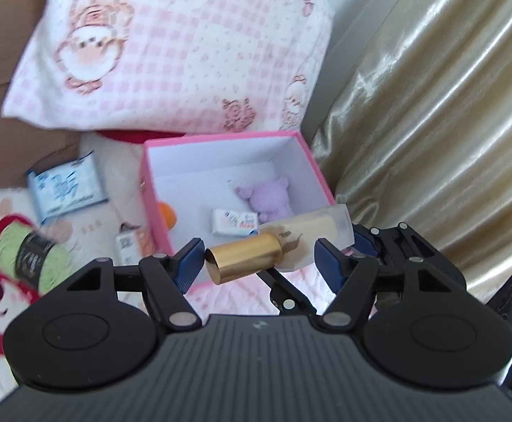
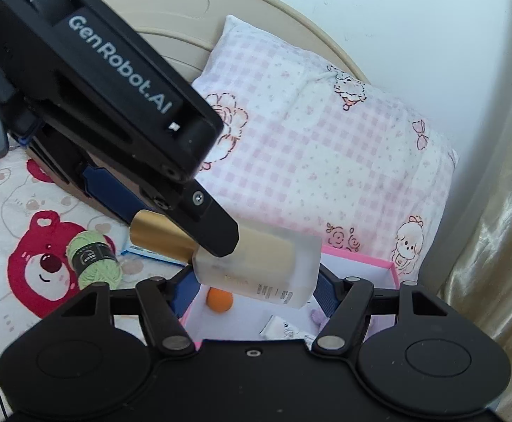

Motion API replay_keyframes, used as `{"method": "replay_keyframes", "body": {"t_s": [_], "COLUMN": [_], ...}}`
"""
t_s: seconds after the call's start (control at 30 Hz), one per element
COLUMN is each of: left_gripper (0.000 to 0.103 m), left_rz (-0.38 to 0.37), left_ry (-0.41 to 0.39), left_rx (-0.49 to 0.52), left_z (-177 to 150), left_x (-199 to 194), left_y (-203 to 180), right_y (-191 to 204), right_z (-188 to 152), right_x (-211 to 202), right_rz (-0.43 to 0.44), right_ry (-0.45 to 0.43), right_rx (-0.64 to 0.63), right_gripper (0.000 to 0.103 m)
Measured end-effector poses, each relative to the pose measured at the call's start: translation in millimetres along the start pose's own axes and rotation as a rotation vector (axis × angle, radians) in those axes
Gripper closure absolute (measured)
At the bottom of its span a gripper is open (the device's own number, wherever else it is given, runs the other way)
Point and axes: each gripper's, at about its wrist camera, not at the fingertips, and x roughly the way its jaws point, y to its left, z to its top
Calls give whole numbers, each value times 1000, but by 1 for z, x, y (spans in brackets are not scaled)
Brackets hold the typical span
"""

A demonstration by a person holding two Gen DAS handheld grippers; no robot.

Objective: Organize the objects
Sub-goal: 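Lift the bottle with the left gripper and carry it into the pink box, then lower the bottle into the box and open the left gripper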

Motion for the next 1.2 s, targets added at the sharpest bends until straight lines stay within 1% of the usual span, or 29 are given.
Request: {"method": "replay_keyframes", "body": {"t_s": [0.03,0.07,0.1,0.13,0.17,0.27,0.3,0.33,0.4,0.67,0.83,0.9,1.0,1.07,1.1,1.13,1.2], "left_gripper": [37,36,37,36,35,37,36,36,37,38,39,39,39,39,42,47,54], "left_rz": [-25,-44,-58,-77,-94,-129,-121,-113,-102,-66,-52,-38,-24,-11,-12,-13,-20], "left_ry": [-1,2,12,18,25,65,64,67,66,118,138,139,131,127,127,131,153], "left_rx": [-5,-20,-12,-20,-50,-95,-102,-107,-120,-198,-259,-271,-286,-285,-277,-269,-265], "left_z": [7,12,16,21,24,30,32,33,36,42,46,47,48,49,49,49,48], "left_x": [8,16,24,35,43,71,79,87,100,163,199,211,220,225,228,232,240], "left_y": [2,5,7,10,14,20,21,22,25,46,58,62,68,70,70,70,68], "right_y": [-6,-12,-19,-25,-31,-43,-45,-46,-54,-76,-87,-89,-97,-99,-99,-99,-99], "right_z": [1,2,4,4,5,2,0,-2,-6,-29,-41,-46,-53,-57,-58,-58,-60], "right_x": [6,11,17,23,29,48,56,63,79,135,167,178,190,198,201,205,217], "right_rz": [-17,-22,-18,-10,4,41,43,38,58,102,106,100,98,81,69,62,82], "right_ry": [-1,0,6,14,24,56,61,70,90,189,234,247,273,298,300,305,365], "right_rx": [0,6,18,34,50,99,97,99,130,196,215,206,241,247,235,219,236], "right_gripper": [31,31,31,31,31,32,32,32,32,32,32,33,33,34,34,34,34]}}
